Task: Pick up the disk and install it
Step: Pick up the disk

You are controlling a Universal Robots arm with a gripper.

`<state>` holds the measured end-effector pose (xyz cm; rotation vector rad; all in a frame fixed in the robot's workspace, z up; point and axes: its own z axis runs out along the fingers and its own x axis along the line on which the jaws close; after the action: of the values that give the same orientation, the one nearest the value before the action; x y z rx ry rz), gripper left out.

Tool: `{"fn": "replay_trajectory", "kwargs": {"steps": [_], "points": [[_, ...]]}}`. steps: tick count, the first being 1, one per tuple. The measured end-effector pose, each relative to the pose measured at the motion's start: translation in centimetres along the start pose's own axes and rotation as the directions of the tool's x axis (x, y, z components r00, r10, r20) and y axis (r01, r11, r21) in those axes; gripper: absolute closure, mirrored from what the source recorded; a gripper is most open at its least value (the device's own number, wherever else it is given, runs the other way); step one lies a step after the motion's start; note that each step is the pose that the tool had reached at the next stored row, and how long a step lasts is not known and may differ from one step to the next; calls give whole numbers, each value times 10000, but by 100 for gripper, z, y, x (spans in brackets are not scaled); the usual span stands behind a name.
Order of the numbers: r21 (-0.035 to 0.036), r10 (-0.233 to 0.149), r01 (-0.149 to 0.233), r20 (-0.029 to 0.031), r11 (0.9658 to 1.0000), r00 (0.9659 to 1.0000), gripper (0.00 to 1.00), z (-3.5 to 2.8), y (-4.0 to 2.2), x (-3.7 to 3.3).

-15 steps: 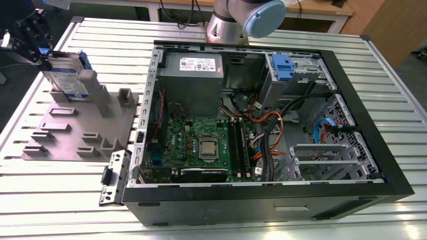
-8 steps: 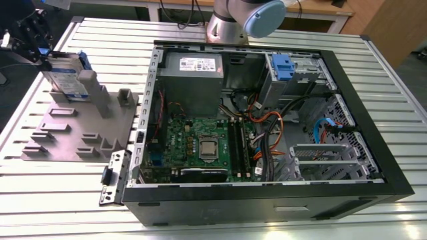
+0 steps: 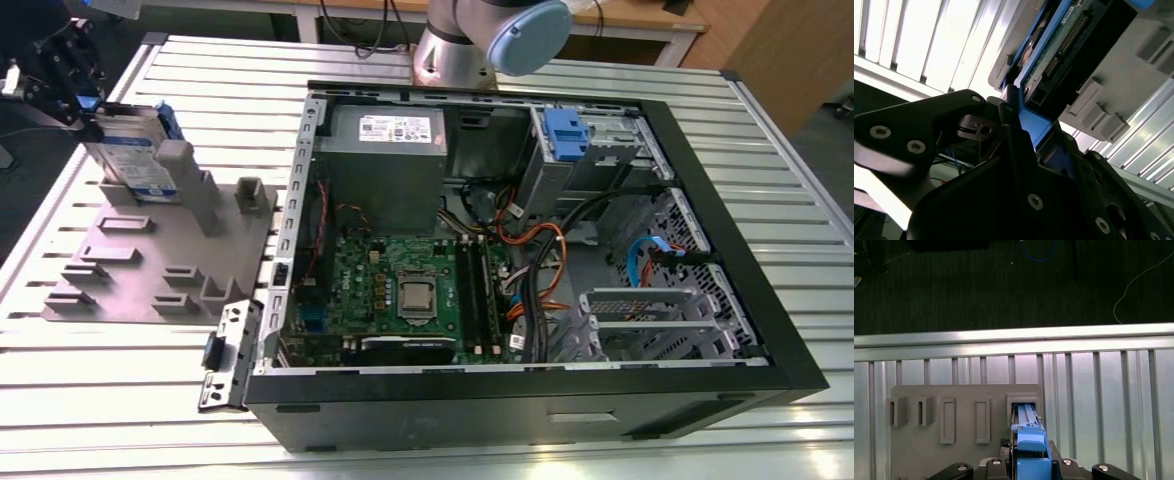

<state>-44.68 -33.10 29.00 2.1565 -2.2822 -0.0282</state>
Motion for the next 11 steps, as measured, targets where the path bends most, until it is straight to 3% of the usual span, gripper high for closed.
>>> {"fn": "replay_trajectory", "kwargs": {"steps": [11], "points": [[-1,0,0,-1,10000,10000,64,-33,0,0]]}}
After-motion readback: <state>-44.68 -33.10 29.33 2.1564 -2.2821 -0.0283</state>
